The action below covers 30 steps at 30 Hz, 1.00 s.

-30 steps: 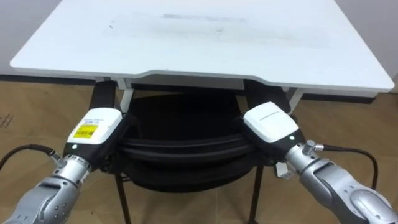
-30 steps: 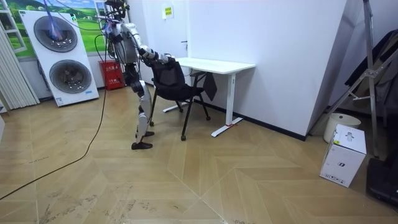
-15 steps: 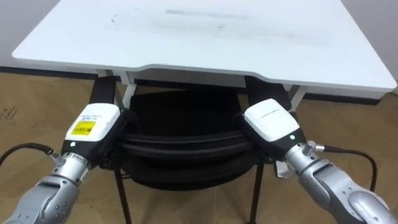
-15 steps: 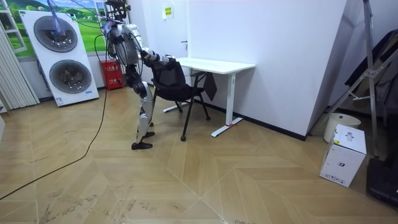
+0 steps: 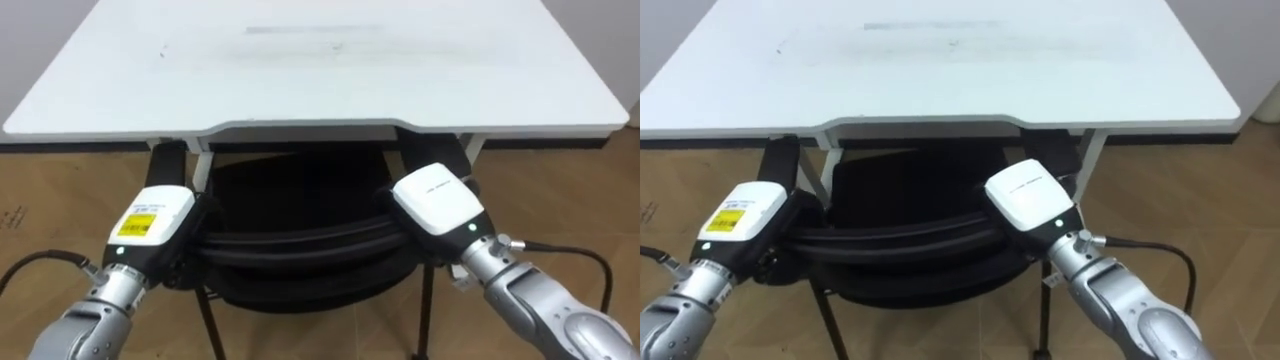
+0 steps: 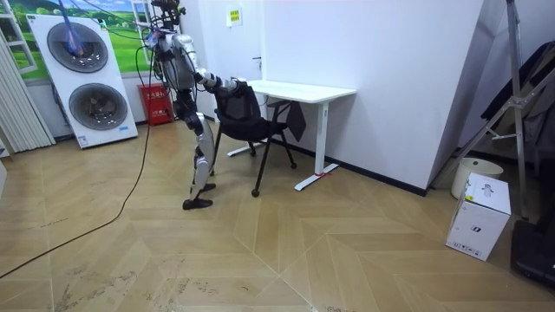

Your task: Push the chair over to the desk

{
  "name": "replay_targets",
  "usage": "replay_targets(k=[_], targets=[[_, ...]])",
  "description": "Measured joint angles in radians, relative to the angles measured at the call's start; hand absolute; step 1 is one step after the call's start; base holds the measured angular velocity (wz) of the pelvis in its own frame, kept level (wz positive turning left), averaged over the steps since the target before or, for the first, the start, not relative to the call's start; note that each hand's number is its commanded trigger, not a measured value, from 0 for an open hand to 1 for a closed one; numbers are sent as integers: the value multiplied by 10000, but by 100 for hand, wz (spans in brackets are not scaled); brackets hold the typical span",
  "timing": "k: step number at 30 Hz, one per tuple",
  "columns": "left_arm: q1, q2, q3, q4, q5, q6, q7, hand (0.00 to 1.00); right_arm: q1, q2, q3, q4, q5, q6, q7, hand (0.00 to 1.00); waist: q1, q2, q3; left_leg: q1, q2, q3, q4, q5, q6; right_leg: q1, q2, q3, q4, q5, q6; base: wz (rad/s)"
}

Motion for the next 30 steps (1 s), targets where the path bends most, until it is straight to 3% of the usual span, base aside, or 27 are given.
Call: replay_targets(k=[1, 3, 5, 7, 12, 13, 17, 27, 30], targets=[[-31, -38, 2, 2, 63, -62, -83, 100, 66, -4, -118, 3, -3, -86, 65, 100, 4, -9, 9, 92, -30, 186, 128, -106, 147, -327, -71, 479, 696, 46, 90, -19], [-29, -33, 25, 10, 95, -139, -231, 100, 126, -6, -119, 23, 3, -151, 199, 100, 168, 14, 30, 359, 40, 556, 57, -275, 260, -451, -93, 887, 1085, 151, 297, -55], [-27, -15, 65, 11, 94, -164, -288, 100, 144, 0, -108, 5, 55, -172, 233, 100, 376, 33, 47, 485, 85, 976, -9, -342, 348, -539, -208, 907, 1092, 183, 372, -74], [-27, -3, 207, 4, 89, -257, -318, 100, 142, 3, -109, -184, 39, -85, 326, 100, 613, 115, 86, 477, 240, 1436, -35, -413, 431, -657, -208, 856, 824, 304, 605, -67], [-34, 76, 374, -6, 90, -396, -270, 100, 151, 22, -101, -406, 56, -44, 434, 100, 564, 280, 129, 417, 417, 1693, -131, -448, 518, -712, 86, 1045, -182, 601, 781, -30], [-34, 71, 405, -6, 90, -393, -278, 100, 161, 20, -101, -510, 54, -19, 543, 100, 447, 329, 137, 406, 434, 1692, -131, -450, 527, -859, 147, 1129, -599, 829, 604, 0], [-9, 111, 418, -24, 103, -395, -305, 100, 199, 16, -106, -575, 43, -43, 662, 100, 238, 395, 103, 387, 551, 1524, -169, -426, 496, -680, 350, 1000, -1107, 1168, 526, 9], [-7, 85, 416, -17, 184, -366, -293, 100, 206, -4, -117, -646, 28, -108, 932, 100, -264, 310, 96, 434, 665, 1166, -182, -369, 395, -228, 489, 582, -1451, 1162, 476, 13], [-17, 25, 408, 1, 187, -359, -271, 100, 230, -9, -126, -643, 34, -91, 962, 100, -399, 222, 108, 429, 655, 1024, -173, -356, 331, -17, 474, 380, -1556, 1100, 355, 18]])
